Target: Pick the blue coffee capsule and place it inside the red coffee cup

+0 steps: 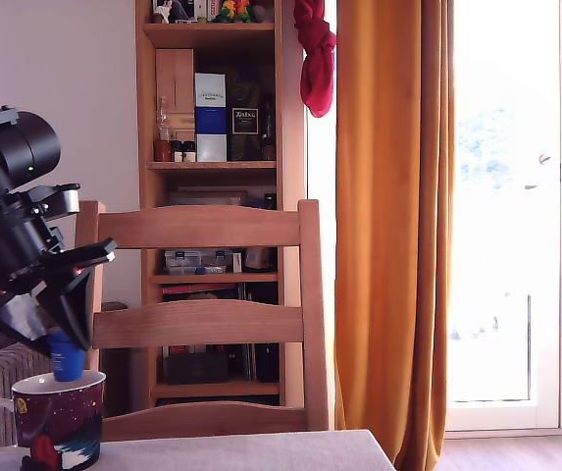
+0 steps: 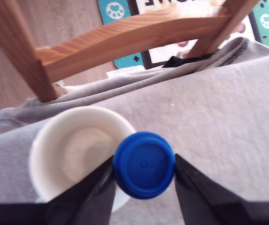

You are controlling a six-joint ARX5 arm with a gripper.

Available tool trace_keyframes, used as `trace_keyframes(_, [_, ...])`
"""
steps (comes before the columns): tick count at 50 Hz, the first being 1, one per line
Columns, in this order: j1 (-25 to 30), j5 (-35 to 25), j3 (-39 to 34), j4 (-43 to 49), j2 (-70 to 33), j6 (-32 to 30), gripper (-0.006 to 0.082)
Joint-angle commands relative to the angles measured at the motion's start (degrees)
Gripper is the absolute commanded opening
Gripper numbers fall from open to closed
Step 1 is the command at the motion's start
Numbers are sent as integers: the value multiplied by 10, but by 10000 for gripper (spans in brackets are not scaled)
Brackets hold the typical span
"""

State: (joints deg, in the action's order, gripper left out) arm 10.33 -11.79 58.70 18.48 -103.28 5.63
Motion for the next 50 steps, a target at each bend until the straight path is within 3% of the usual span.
trace_keyframes(1, [-5,3,3,4,5,-8,282])
trace_keyframes(20, [-10,31,3,16,5,-8,301])
trace_keyframes(28, [-10,33,3,17,5,-12,479])
trace_keyframes(37, [-10,33,3,22,5,-16,483])
trace_keyframes(41, [-10,33,3,24,5,-16,380])
trace_keyframes(48, [-10,42,3,19,7,-29,-31])
trace_keyframes(50, [-10,54,3,17,10,-38,-11])
